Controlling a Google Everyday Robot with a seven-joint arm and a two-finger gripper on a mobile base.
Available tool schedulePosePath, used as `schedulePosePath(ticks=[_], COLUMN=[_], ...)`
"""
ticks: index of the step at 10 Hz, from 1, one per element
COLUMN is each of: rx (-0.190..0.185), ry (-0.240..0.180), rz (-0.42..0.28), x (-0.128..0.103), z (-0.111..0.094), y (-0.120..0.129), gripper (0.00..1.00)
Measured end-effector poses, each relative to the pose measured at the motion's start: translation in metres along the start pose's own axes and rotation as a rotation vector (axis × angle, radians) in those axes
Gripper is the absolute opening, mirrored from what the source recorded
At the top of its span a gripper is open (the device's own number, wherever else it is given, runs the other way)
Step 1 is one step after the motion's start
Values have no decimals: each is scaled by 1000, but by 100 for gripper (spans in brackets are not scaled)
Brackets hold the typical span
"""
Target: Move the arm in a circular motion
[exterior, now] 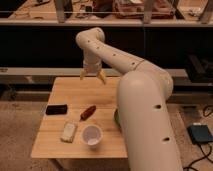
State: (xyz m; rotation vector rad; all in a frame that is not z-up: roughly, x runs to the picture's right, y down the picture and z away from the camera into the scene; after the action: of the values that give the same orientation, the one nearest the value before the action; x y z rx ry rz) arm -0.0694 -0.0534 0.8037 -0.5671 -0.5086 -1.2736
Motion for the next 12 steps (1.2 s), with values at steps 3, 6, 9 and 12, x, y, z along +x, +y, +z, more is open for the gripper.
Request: schedulePosePath(ticks=[3, 6, 9, 12], rx=[24, 15, -28, -79], ry=[-19, -55, -31, 64], rz=[-121, -151, -33, 156], x=[-63, -166, -206, -175], z=[-32, -61, -77, -94], y=[14, 102, 200, 289], gripper=[80, 80, 80, 80])
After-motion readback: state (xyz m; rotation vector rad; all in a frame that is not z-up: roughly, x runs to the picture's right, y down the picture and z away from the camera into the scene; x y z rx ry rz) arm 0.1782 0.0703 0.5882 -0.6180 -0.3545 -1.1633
